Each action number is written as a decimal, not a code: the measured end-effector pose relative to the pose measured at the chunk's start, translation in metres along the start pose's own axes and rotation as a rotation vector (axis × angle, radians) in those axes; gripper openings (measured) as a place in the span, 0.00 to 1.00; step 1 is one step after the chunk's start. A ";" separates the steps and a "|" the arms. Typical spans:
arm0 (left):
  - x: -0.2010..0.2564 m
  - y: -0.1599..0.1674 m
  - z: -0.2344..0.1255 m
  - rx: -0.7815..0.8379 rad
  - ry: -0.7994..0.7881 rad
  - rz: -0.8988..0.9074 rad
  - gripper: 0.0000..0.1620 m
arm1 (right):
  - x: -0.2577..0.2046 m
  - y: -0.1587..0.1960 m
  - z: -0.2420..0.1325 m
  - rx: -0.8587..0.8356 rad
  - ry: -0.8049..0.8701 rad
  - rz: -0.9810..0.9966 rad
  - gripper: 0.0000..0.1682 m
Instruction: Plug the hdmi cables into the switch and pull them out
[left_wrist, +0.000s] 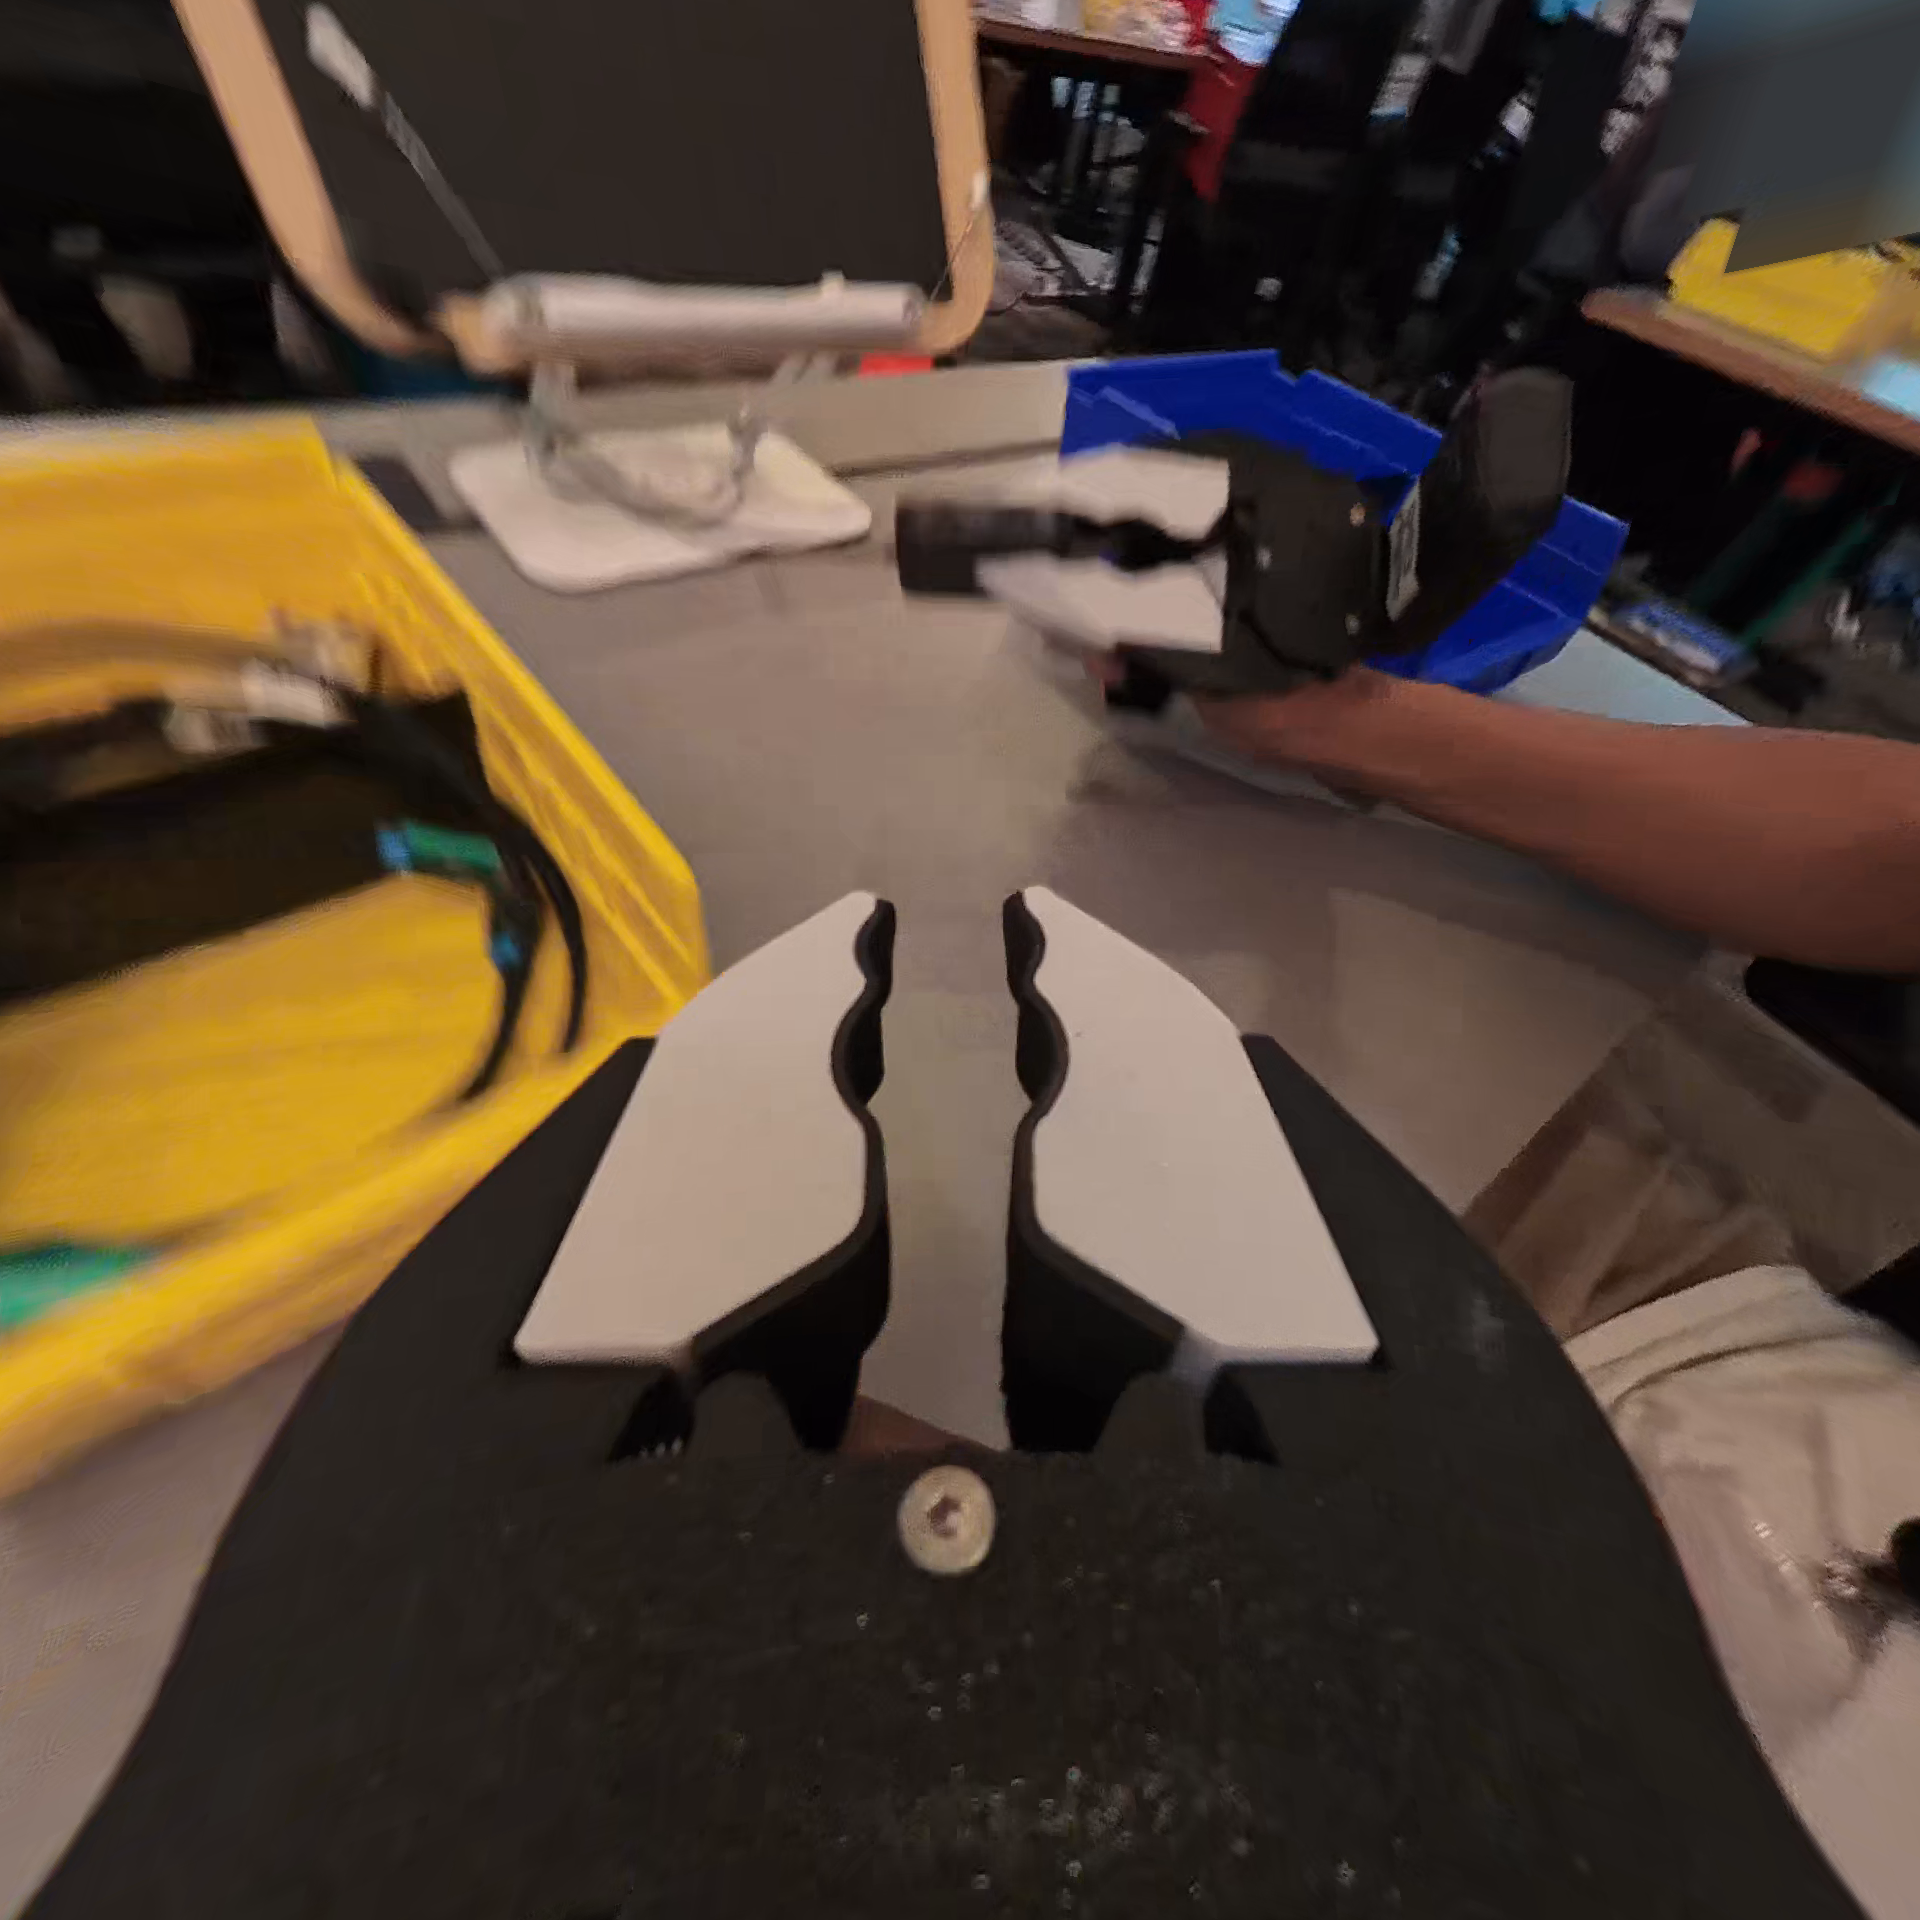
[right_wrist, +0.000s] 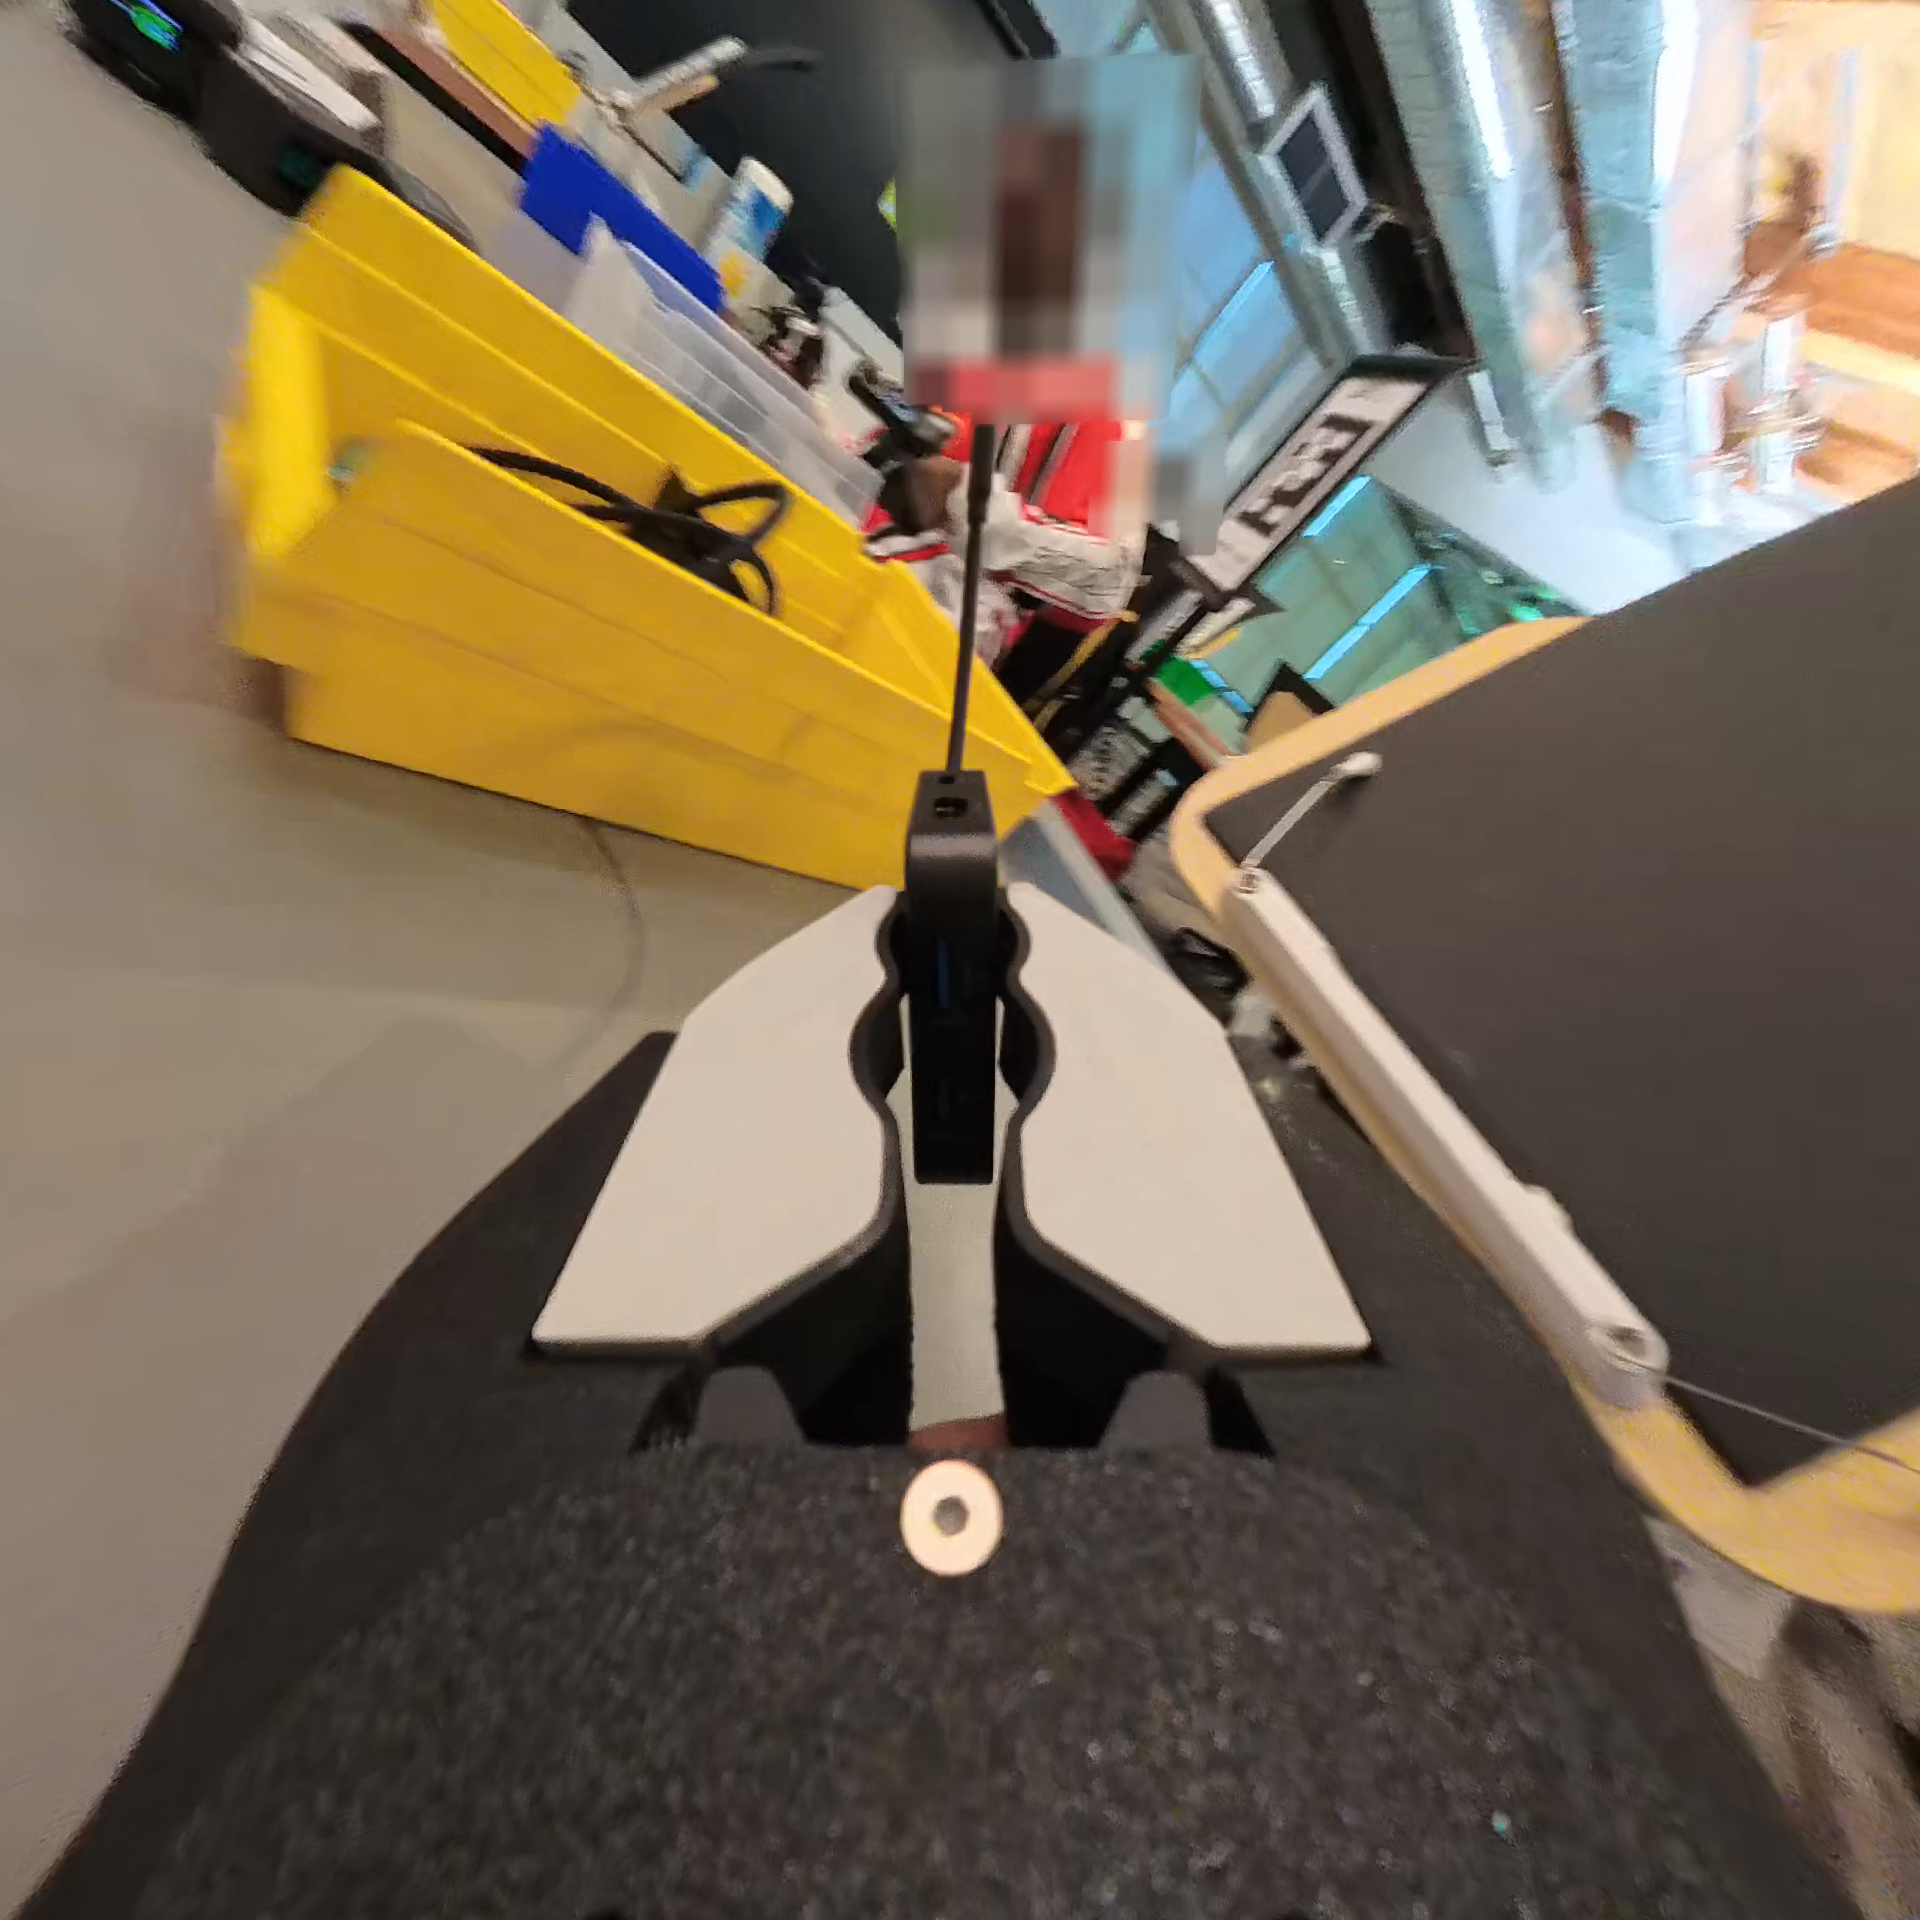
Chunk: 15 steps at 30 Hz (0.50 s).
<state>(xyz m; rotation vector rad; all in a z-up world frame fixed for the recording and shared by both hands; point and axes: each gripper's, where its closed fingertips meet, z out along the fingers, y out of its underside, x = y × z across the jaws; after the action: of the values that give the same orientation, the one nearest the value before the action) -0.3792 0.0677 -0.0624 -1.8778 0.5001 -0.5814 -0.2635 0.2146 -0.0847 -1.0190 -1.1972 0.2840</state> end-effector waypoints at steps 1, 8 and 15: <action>0.006 0.021 0.001 -0.010 -0.025 -0.064 0.13 | 0.010 0.004 0.001 0.004 0.050 -0.018 0.08; 0.009 0.104 0.008 -0.138 -0.140 -0.102 0.14 | 0.016 0.019 -0.030 -0.009 0.231 -0.230 0.08; -0.007 0.118 0.018 -0.199 -0.155 -0.118 0.17 | 0.014 0.027 -0.027 -0.041 0.196 -0.181 0.08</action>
<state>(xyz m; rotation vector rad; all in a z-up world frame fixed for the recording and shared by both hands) -0.3825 0.0434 -0.1791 -2.1337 0.3579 -0.4718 -0.2260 0.2250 -0.0969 -0.9436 -1.1111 0.0171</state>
